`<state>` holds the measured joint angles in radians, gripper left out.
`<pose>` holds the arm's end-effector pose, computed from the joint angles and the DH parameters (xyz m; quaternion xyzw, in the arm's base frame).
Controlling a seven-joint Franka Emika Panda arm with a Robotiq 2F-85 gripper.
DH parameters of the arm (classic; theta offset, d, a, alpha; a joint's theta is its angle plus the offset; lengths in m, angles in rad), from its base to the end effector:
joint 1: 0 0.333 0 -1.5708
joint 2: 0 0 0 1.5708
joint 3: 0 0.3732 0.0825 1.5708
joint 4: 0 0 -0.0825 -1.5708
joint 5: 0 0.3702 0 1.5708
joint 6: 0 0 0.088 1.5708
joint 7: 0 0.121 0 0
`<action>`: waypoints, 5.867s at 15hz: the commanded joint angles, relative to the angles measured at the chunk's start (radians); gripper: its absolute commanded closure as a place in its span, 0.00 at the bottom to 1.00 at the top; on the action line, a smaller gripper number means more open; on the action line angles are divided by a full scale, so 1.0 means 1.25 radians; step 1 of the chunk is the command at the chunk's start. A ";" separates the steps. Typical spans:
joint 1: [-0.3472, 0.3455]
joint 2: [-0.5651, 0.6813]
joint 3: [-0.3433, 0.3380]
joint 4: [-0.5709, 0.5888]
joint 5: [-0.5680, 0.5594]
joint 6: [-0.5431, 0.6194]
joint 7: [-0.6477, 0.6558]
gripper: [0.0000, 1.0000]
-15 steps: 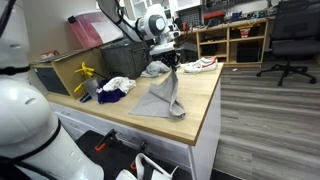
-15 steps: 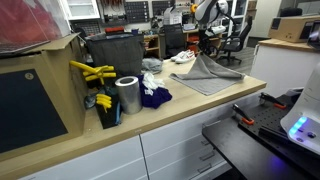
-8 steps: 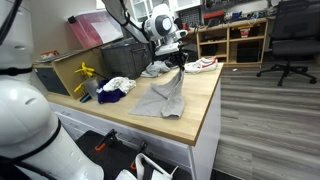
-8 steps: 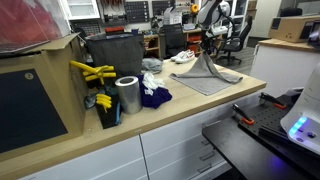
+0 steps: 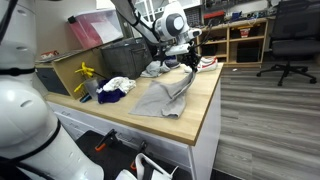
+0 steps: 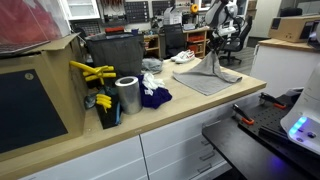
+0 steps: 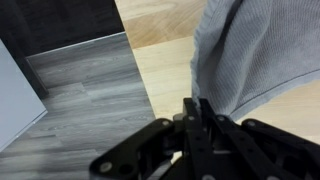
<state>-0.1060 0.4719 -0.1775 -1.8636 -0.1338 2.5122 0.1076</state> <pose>0.6518 -0.1766 0.3318 0.9839 -0.1304 0.0823 0.0907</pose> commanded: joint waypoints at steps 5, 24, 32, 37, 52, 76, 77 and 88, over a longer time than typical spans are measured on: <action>0.009 -0.012 0.007 -0.024 0.014 0.024 0.025 0.36; -0.064 -0.089 0.122 -0.232 0.226 -0.284 -0.265 0.00; -0.052 -0.126 0.097 -0.329 0.159 -0.242 -0.252 0.00; -0.050 -0.138 0.078 -0.355 0.111 -0.215 -0.247 0.41; -0.034 -0.173 0.088 -0.445 0.079 -0.091 -0.259 0.73; -0.028 -0.180 0.094 -0.458 0.077 -0.031 -0.270 1.00; -0.028 -0.184 0.091 -0.458 0.073 -0.035 -0.267 1.00; -0.059 -0.235 -0.052 -0.418 -0.081 -0.057 -0.150 1.00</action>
<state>-0.1691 0.2122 -0.2099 -2.3953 -0.1800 2.4669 -0.1415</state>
